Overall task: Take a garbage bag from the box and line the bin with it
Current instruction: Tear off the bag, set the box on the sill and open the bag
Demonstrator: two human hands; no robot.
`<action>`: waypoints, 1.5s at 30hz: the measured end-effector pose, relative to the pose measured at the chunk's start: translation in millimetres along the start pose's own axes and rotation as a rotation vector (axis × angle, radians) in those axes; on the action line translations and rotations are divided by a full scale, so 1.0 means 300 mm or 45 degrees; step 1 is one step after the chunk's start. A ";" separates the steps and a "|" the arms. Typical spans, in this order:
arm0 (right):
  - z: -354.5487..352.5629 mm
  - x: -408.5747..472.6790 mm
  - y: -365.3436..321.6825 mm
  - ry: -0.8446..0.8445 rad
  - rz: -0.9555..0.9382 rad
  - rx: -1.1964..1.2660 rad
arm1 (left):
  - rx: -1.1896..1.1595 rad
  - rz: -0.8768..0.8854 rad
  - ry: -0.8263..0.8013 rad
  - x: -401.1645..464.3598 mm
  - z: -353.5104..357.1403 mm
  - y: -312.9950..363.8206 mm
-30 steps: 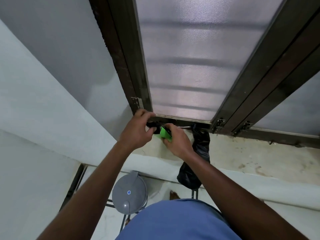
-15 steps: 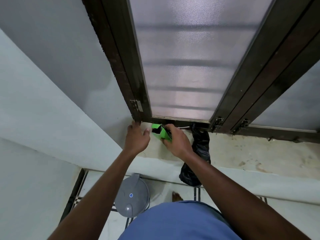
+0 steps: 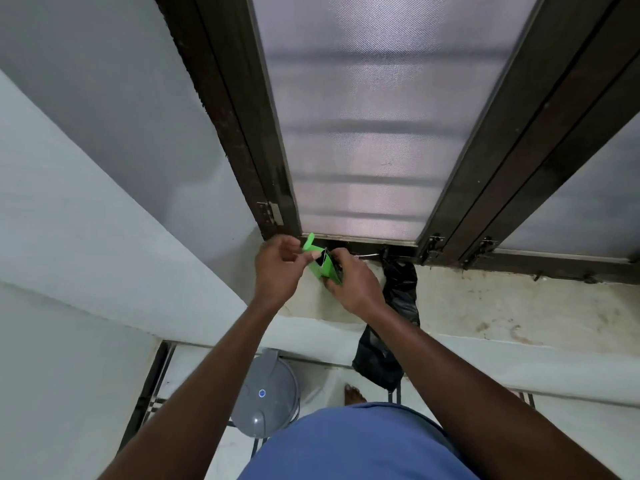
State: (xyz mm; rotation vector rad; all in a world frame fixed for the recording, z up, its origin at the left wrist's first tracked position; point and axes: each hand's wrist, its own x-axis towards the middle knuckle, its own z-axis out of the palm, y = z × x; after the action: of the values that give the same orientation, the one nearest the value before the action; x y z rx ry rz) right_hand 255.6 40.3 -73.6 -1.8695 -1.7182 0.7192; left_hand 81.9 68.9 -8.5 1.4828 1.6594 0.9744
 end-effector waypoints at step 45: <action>0.022 0.018 -0.015 -0.007 -0.005 -0.060 | 0.457 0.265 -0.197 0.031 0.013 -0.033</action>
State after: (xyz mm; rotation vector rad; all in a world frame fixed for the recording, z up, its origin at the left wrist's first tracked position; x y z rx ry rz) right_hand 248.2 46.2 -75.6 -1.8965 -1.7559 0.6884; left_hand 79.7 77.8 -19.3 1.9481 1.6501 0.6671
